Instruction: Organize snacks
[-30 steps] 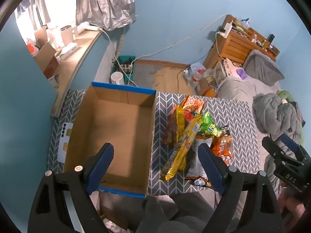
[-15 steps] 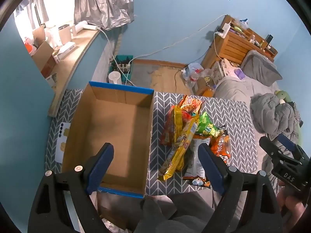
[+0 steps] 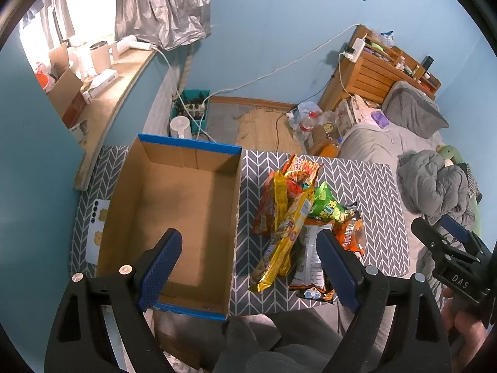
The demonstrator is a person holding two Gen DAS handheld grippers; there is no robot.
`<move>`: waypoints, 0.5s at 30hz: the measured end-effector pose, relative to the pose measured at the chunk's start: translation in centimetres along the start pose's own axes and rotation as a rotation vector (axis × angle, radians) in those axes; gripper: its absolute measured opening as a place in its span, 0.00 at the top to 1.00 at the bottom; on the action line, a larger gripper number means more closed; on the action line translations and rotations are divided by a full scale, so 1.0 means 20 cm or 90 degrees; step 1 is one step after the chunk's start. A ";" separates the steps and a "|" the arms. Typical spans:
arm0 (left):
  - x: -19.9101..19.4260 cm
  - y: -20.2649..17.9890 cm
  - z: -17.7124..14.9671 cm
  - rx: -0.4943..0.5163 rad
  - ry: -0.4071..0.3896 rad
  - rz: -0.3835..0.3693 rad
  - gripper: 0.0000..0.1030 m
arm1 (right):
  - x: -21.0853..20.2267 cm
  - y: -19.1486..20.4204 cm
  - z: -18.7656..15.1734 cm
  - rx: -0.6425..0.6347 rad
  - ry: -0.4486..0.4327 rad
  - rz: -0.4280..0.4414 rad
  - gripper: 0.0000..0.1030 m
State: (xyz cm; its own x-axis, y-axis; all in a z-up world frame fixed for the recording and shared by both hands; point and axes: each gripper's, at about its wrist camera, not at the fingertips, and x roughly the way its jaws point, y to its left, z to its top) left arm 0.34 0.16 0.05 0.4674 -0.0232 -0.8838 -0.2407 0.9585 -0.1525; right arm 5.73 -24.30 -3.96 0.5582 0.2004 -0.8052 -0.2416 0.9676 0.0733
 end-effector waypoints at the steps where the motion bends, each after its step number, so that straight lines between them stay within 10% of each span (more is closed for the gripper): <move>1: 0.00 0.00 0.00 0.000 0.000 -0.001 0.13 | 0.00 0.00 0.00 0.000 0.000 0.000 0.03; 15: 0.01 -0.01 0.02 0.002 0.003 -0.012 0.13 | 0.00 -0.01 0.01 0.004 0.000 -0.001 0.03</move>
State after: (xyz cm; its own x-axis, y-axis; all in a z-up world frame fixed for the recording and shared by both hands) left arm 0.87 0.00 0.16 0.4671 -0.0423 -0.8832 -0.2300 0.9587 -0.1675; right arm 5.97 -24.44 -3.77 0.5587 0.1988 -0.8052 -0.2363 0.9688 0.0753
